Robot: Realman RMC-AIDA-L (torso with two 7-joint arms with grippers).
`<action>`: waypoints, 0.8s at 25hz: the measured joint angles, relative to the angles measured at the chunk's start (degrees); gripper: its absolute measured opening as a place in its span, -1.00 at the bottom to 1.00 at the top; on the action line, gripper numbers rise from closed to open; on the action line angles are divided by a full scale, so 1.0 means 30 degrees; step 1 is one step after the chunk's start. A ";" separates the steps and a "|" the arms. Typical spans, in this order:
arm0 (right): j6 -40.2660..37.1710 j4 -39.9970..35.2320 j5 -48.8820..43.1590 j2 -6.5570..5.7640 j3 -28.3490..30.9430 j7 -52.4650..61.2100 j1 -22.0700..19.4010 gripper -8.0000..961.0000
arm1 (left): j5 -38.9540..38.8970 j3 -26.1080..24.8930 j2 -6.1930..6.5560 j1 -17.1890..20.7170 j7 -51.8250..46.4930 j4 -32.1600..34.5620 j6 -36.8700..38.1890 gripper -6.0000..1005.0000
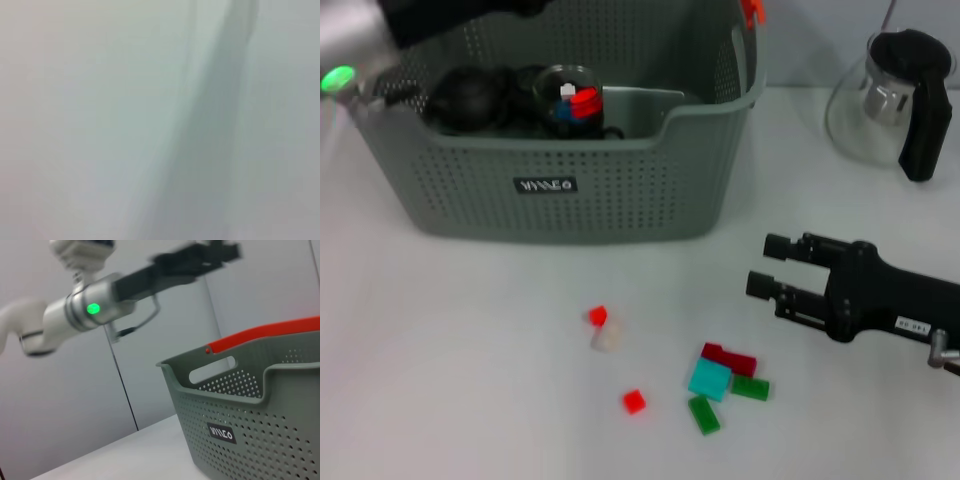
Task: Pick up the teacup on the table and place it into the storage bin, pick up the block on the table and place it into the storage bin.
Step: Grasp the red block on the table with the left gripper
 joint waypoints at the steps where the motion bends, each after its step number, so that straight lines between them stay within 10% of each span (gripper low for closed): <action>1: 0.0001 0.0002 0.0000 0.0008 -0.0002 0.0011 0.0016 0.31 | -0.0566 -0.0961 0.0205 -0.0014 0.0591 -0.1261 0.1778 0.32; 5: 0.0018 -0.0074 -0.0006 0.0043 -0.0001 0.0041 0.0073 0.31 | -0.0162 -0.3035 0.0749 0.0173 0.2387 -0.4546 0.5216 0.32; 20: -0.0022 0.0040 -0.0017 -0.0011 -0.0006 0.0072 -0.0027 0.31 | 0.9085 -0.2723 -0.0655 0.3010 1.0592 -0.5723 0.2165 0.29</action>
